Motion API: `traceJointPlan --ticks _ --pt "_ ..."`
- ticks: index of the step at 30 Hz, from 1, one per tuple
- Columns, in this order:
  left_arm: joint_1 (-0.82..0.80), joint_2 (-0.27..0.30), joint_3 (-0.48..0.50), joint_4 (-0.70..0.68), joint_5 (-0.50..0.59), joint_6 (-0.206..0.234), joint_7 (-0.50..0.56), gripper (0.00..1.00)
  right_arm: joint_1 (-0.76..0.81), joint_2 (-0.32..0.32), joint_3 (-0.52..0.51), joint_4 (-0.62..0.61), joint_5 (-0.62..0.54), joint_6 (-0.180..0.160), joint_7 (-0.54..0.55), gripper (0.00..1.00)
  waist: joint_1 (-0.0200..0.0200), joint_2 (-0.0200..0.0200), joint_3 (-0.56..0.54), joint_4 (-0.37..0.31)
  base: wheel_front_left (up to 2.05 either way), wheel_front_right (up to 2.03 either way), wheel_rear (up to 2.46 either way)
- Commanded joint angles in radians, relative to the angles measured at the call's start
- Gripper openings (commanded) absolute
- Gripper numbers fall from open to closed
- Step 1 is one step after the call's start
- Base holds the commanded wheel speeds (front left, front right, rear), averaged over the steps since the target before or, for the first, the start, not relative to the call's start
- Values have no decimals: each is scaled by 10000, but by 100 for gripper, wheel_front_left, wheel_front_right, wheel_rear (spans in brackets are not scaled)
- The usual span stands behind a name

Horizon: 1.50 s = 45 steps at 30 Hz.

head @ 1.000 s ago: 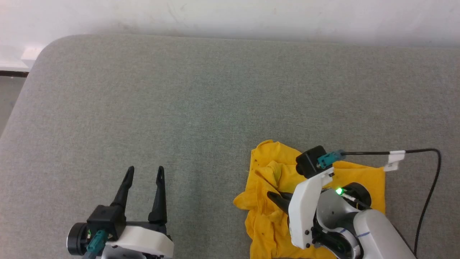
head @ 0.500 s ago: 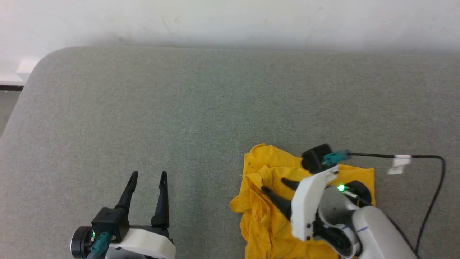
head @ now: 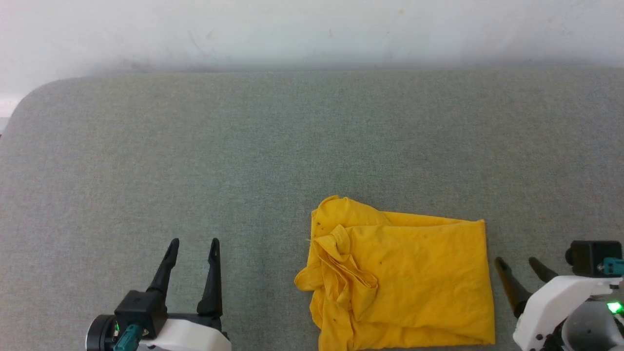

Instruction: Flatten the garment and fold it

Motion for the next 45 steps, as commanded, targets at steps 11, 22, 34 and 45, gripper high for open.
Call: traceJointPlan --ticks 11,22,34,45 --pt "-283 204 -149 -263 133 48 280 100 -975 287 374 2132 -190 -7 -645 100 0 -1 299 458 0 0 0" --pt "-320 212 -300 -295 138 65 321 100 -1780 305 628 3998 597 -7 -1197 0 0 -1 -144 608 0 0 0" --pt "-786 360 -291 -508 173 24 364 100 -3460 -862 286 2964 -211 -7 -217 0 0 -1 327 -261 0 0 0" --pt "-2089 525 -275 -890 599 124 548 100 -5515 -3731 221 2571 -495 -7 809 0 0 -1 2018 -981 0 0 0"
